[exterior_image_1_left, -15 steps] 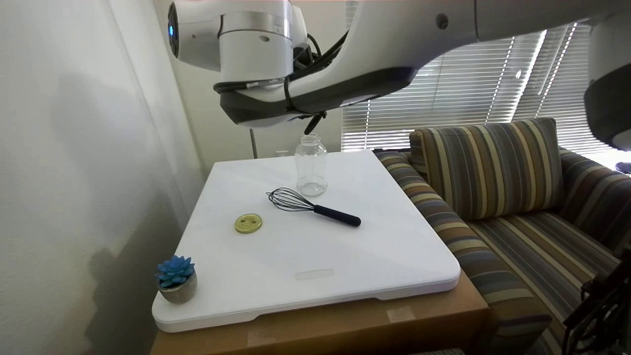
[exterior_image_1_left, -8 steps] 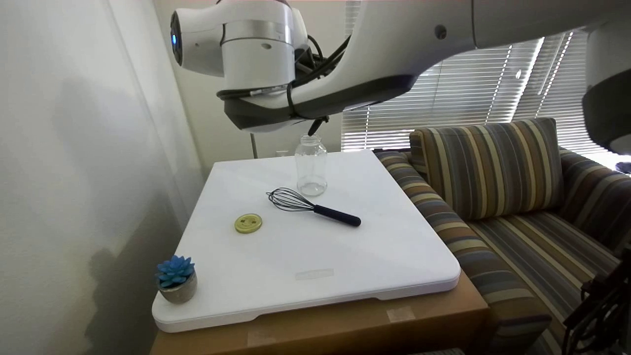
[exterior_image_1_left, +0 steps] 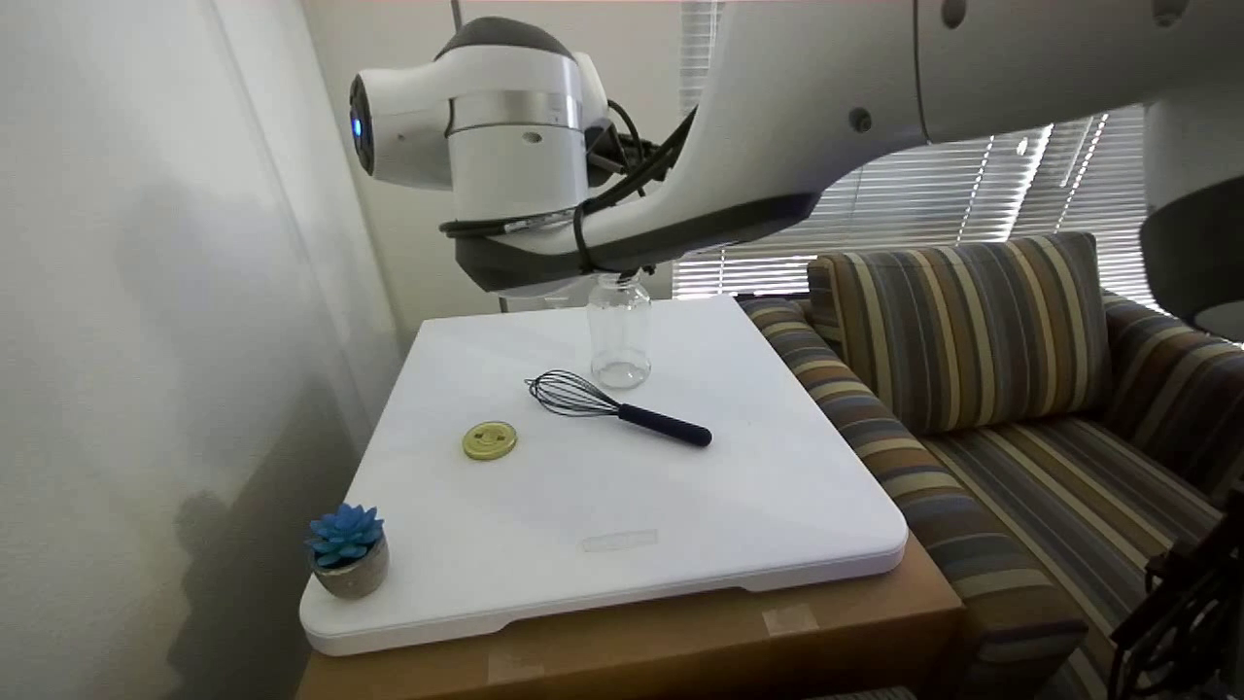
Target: Put the spatula and whisk inside the glass jar
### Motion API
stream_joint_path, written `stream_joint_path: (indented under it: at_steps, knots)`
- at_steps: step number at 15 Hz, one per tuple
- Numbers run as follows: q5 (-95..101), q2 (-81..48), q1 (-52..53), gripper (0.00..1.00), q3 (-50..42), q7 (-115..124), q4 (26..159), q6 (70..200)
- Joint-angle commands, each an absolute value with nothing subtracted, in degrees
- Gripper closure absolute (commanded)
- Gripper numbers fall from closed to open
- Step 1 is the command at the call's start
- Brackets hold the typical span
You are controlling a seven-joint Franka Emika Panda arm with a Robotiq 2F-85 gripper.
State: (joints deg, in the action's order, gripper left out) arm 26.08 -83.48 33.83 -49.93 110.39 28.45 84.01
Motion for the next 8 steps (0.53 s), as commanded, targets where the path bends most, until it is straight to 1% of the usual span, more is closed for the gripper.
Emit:
stream_joint_path:
  at_steps: [1, 2, 8]
  knots:
    - [26.06, -85.06, 32.83, 0.99, -49.74, 107.79, 26.55, 85.97]
    - [27.19, -83.88, 33.71, 0.99, -48.53, 107.96, 29.04, 87.60]
    - [28.57, -84.56, 34.51, 0.99, -46.40, 104.95, 30.19, 93.42]
